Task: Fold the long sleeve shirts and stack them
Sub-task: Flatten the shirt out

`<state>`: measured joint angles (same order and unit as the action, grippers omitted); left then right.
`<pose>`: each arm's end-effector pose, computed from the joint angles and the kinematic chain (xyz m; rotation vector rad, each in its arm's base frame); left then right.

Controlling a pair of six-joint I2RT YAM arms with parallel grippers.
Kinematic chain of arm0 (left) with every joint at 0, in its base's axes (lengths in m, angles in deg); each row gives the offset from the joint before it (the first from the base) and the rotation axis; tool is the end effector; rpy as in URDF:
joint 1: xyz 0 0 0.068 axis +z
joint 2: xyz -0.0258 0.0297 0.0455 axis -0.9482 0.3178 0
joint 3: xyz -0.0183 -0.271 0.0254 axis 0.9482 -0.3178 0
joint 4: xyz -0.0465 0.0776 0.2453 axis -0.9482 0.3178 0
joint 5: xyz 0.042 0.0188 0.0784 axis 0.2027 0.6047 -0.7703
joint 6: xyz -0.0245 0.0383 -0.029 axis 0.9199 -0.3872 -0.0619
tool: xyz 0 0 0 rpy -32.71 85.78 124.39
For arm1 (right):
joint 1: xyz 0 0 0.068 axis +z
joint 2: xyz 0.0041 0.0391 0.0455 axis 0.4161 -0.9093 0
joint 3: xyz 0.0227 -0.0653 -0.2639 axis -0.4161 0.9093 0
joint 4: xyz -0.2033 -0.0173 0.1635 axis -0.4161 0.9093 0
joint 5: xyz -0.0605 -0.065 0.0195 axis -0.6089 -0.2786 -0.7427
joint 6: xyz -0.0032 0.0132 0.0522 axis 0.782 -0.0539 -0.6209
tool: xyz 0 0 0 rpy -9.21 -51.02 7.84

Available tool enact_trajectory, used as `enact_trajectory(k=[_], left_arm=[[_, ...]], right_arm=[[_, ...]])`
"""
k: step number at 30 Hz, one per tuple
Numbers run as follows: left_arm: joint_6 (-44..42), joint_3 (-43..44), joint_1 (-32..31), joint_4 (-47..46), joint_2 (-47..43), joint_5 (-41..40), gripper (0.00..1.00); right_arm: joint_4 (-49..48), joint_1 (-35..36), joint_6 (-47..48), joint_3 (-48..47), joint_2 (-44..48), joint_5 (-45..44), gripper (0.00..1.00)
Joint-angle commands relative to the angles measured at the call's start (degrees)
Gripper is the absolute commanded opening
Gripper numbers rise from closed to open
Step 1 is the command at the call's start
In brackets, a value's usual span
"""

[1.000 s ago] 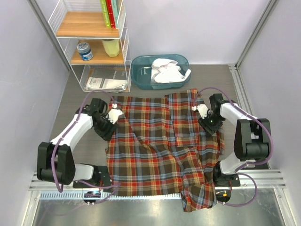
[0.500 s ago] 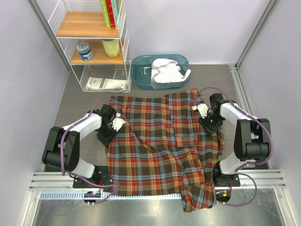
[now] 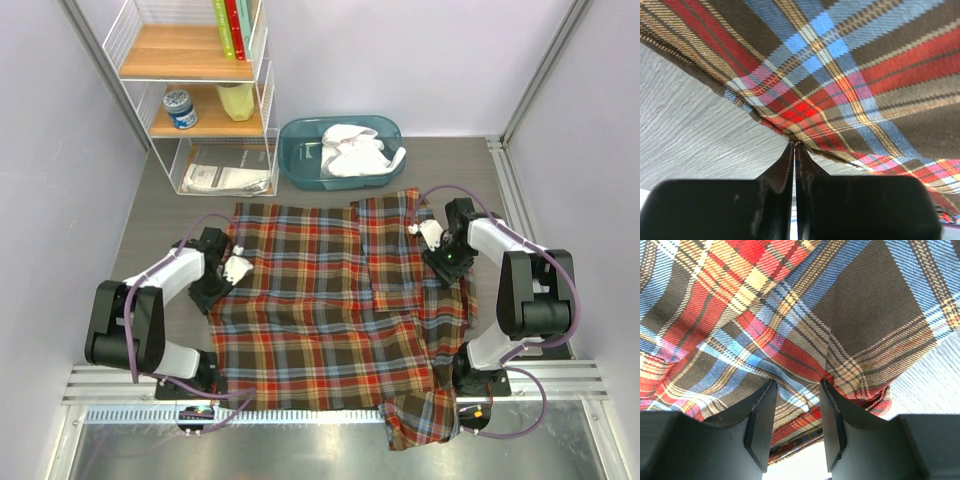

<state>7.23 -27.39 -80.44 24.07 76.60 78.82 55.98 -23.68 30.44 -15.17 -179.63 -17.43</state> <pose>0.2085 -0.0294 0.1493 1.0409 2.9504 0.1584 0.2679 0.0070 0.1628 -1.0942 2.7833 0.0430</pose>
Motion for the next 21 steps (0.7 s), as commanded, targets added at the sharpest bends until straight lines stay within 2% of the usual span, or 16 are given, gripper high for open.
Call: enact_trajectory(k=[1,3,7,10,14,19,21], left_arm=[[-4.6,1.0,0.4,3.1,-2.6,-0.3,0.00],[-5.7,4.6,0.4,5.2,-3.5,1.2,0.01],[-3.1,12.0,-0.4,9.0,-4.8,7.7,0.19],[0.1,14.0,-3.4,6.3,-3.9,8.2,0.24],[3.0,13.7,-4.6,-0.6,0.6,7.9,0.23],[2.0,9.9,-4.6,-6.1,5.3,6.1,0.22],[1.1,7.5,-4.6,-8.2,6.2,2.1,0.21]], right_arm=[[1.4,0.8,0.1,-0.9,2.2,2.7,0.45],[3.5,0.9,0.0,-1.7,3.6,3.5,0.45],[7.2,0.9,-0.5,-4.6,6.0,5.5,0.46],[8.5,0.9,-1.5,-7.3,7.2,6.4,0.46],[9.9,0.9,-3.0,-9.9,8.2,9.3,0.49],[11.3,1.1,-5.1,-12.0,9.2,14.9,0.52],[12.1,1.6,-6.6,-12.2,8.6,16.2,0.52]])
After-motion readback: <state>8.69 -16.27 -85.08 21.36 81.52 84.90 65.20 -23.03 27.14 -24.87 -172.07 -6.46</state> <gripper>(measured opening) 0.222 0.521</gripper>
